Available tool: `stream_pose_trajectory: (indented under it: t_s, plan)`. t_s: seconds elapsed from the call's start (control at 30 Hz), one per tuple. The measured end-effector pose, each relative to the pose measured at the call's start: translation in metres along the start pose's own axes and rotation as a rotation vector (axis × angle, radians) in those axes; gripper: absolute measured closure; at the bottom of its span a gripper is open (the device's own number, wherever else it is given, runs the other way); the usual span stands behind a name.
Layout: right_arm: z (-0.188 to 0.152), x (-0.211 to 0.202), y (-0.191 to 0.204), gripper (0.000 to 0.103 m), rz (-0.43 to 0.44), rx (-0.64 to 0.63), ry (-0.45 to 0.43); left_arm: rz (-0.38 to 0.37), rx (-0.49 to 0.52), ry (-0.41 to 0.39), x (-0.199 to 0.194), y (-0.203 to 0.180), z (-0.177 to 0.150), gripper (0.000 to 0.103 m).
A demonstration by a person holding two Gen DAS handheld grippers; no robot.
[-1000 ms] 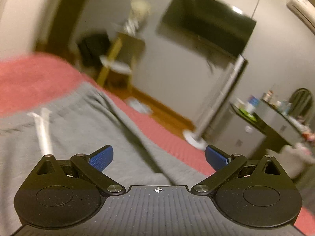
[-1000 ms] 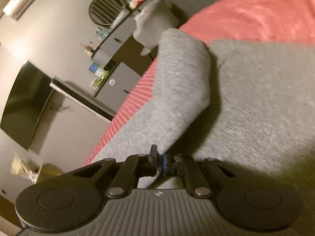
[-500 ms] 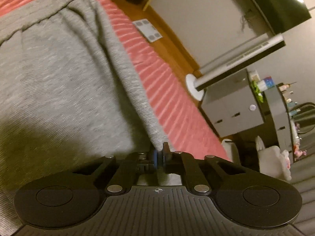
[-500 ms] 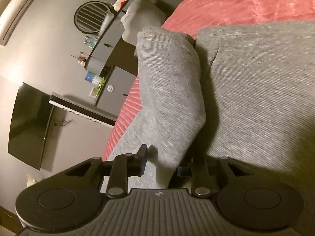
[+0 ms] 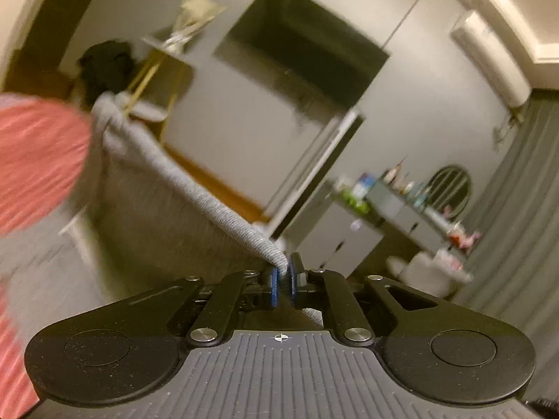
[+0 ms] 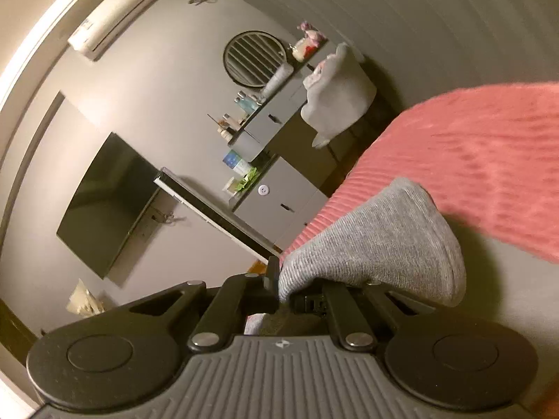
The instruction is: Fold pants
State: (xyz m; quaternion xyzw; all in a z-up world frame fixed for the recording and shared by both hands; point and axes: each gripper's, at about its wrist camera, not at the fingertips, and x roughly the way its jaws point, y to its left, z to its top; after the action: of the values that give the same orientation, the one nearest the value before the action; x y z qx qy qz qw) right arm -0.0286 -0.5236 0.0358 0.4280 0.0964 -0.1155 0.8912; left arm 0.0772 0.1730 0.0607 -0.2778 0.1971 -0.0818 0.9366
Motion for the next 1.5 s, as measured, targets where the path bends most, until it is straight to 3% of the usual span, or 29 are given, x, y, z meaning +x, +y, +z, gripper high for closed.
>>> stream_pose_trajectory:
  t_s: [0.13,0.2,0.23,0.27,0.33,0.4,0.47,0.53,0.6,0.67,0.73,0.8,0.83,0.87,0.9,0.93,0.97,1.0,1.07,1.13,1.2,1.27,1.3,1.37,1.43,1.5]
  plan:
    - [-0.025,-0.024,-0.028,0.097,-0.109,-0.054,0.083,0.129,-0.124,0.178,-0.017,0.053,-0.061,0.086]
    - [-0.039,-0.023,-0.050,0.097,-0.171,-0.017,0.144,0.196,-0.176,0.205,-0.014,0.077,-0.072,0.083]
    - [-0.046,-0.020,-0.061,0.095,-0.204,0.000,0.177,0.218,-0.203,0.204,-0.014,0.084,-0.073,0.076]
    - [-0.051,-0.020,-0.069,0.093,-0.234,0.013,0.192,0.224,-0.230,0.183,-0.017,0.094,-0.070,0.056]
    - [-0.058,-0.021,-0.080,0.091,-0.257,0.050,0.190,0.252,-0.281,0.126,-0.018,0.106,-0.062,0.037]
    - [-0.057,-0.023,-0.086,0.077,-0.238,0.105,0.173,0.284,-0.318,0.109,-0.011,0.116,-0.053,0.029]
    - [-0.055,-0.021,-0.089,0.057,-0.230,0.143,0.142,0.318,-0.335,0.107,0.002,0.124,-0.044,0.030]
    - [-0.048,-0.016,-0.094,0.055,-0.222,0.180,0.111,0.341,-0.305,0.105,0.018,0.121,-0.038,0.037]
    - [-0.043,-0.013,-0.096,0.057,-0.213,0.202,0.064,0.356,-0.285,0.092,0.024,0.122,-0.031,0.054]
    - [-0.038,-0.011,-0.089,0.087,-0.217,0.178,0.016,0.359,-0.300,0.087,0.027,0.126,-0.028,0.078]
    - [-0.034,-0.006,-0.084,0.091,-0.225,0.137,0.009,0.363,-0.326,0.087,0.027,0.135,-0.026,0.077]
    - [-0.030,0.000,-0.084,0.089,-0.232,0.128,0.026,0.383,-0.337,0.099,0.029,0.141,-0.026,0.058]
    - [-0.029,0.002,-0.087,0.077,-0.235,0.141,0.036,0.392,-0.347,0.097,0.027,0.140,-0.028,0.041]
    - [-0.028,0.006,-0.089,0.060,-0.236,0.163,0.050,0.395,-0.357,0.086,0.028,0.141,-0.027,0.041]
    - [-0.028,0.011,-0.092,0.056,-0.246,0.189,0.066,0.398,-0.367,0.087,0.030,0.140,-0.025,0.042]
    - [-0.028,0.014,-0.094,0.057,-0.255,0.203,0.076,0.396,-0.368,0.090,0.034,0.140,-0.021,0.048]
    - [-0.027,0.019,-0.093,0.084,-0.273,0.197,0.088,0.391,-0.353,0.091,0.036,0.137,-0.016,0.075]
    - [-0.027,0.021,-0.089,0.100,-0.294,0.175,0.101,0.382,-0.315,0.096,0.038,0.132,-0.008,0.093]
    - [-0.016,0.027,-0.072,0.100,-0.328,0.106,0.119,0.339,-0.270,0.052,0.033,0.122,0.009,0.092]
    - [0.003,0.016,-0.046,0.100,-0.265,0.033,0.072,0.233,-0.251,-0.078,0.011,0.108,0.028,0.092]
    - [0.023,-0.011,-0.022,0.100,-0.080,0.000,-0.049,0.159,-0.247,-0.185,-0.011,0.098,0.036,0.091]
    - [0.031,-0.036,-0.010,0.100,0.029,-0.078,-0.168,0.127,-0.248,-0.218,-0.025,0.100,0.030,0.088]
    - [0.031,-0.045,-0.010,0.100,0.021,-0.108,-0.208,0.166,-0.224,-0.203,-0.027,0.103,0.023,0.086]
    - [0.026,-0.046,-0.027,0.099,-0.060,-0.137,-0.182,0.289,-0.172,-0.123,-0.024,0.118,-0.003,0.082]
    - [0.012,-0.036,-0.057,0.099,-0.183,-0.136,-0.100,0.397,-0.193,0.006,-0.016,0.141,-0.035,0.078]
    - [-0.006,-0.018,-0.090,0.099,-0.337,-0.129,0.030,0.465,-0.218,0.065,-0.012,0.155,-0.056,0.073]
